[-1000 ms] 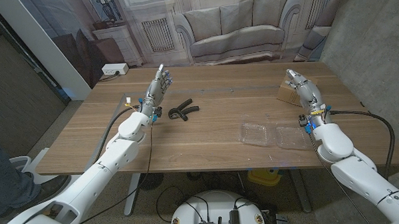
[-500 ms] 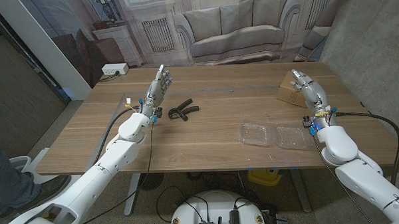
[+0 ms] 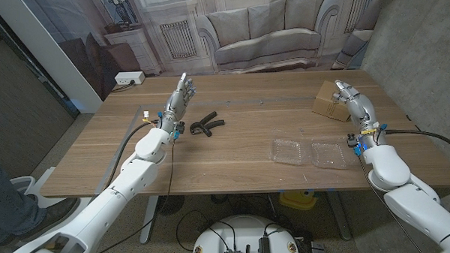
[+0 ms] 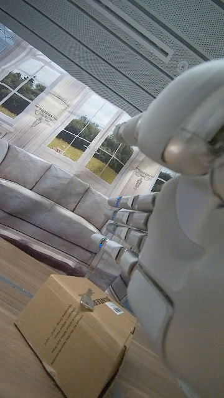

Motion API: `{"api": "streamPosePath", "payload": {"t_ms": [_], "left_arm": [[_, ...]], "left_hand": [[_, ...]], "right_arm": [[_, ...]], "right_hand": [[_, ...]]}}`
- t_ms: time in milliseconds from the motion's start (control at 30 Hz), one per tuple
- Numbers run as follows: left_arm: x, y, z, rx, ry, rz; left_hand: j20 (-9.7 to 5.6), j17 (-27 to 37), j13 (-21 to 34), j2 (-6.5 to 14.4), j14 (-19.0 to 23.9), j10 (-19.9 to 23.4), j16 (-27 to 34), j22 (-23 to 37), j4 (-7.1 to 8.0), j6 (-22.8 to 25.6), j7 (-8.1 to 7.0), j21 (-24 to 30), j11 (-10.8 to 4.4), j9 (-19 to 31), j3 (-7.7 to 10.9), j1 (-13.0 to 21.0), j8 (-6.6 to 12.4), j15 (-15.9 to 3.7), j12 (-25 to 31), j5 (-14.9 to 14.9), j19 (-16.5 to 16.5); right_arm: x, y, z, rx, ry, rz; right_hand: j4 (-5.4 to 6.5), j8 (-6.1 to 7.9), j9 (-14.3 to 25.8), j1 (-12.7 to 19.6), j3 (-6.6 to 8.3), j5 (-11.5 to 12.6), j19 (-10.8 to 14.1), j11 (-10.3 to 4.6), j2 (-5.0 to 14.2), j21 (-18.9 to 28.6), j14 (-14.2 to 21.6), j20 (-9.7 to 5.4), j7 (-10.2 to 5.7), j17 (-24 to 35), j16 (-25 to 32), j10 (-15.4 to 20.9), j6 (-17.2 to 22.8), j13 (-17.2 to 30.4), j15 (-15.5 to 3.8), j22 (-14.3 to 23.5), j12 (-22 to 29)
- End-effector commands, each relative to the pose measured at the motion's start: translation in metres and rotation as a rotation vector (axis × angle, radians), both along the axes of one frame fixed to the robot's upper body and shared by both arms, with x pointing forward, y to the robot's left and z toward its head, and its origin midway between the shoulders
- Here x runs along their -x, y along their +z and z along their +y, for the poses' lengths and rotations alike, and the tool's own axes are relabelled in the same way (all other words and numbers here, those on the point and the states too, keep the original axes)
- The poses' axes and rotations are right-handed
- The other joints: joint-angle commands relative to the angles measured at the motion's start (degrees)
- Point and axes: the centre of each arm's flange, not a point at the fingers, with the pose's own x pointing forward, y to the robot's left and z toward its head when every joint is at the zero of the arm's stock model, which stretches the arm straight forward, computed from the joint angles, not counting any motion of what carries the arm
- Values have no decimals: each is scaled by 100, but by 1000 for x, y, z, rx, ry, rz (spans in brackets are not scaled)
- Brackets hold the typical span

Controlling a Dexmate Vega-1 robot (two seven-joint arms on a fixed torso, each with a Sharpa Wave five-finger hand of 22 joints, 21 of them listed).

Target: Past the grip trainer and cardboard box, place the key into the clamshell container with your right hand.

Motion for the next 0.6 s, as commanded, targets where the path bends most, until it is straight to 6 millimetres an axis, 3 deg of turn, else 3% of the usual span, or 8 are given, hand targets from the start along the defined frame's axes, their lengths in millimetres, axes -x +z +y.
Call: {"api": "streamPosePath", "payload": {"t_ms": [33,600], "left_arm": [[3,0,-11,-4,-8,-5],[4,2,-16,-14,-13,-18]], "left_hand": [[13,12,-3,4,9,24,14,16,-5,47,-13,1,3,17,-26,61,17,-1,20,8,-10],[16,11,-3,18,20,44,6,16,-11,65,-24,-2,0,17,-36,79,9,-1,16,5,-7]], "right_arm": [[11,-5,-13,8,-52,3],[15,-6,-25,27,-131,16]], "right_hand": [[-34,50,13,16,-1,-5,64,-1,26,-15,72,-247,5,18,27,35,49,8,-13,10,45],[-62,53,15,59,11,-3,90,-19,60,-42,84,-252,-23,18,17,74,87,9,-33,12,51]]}}
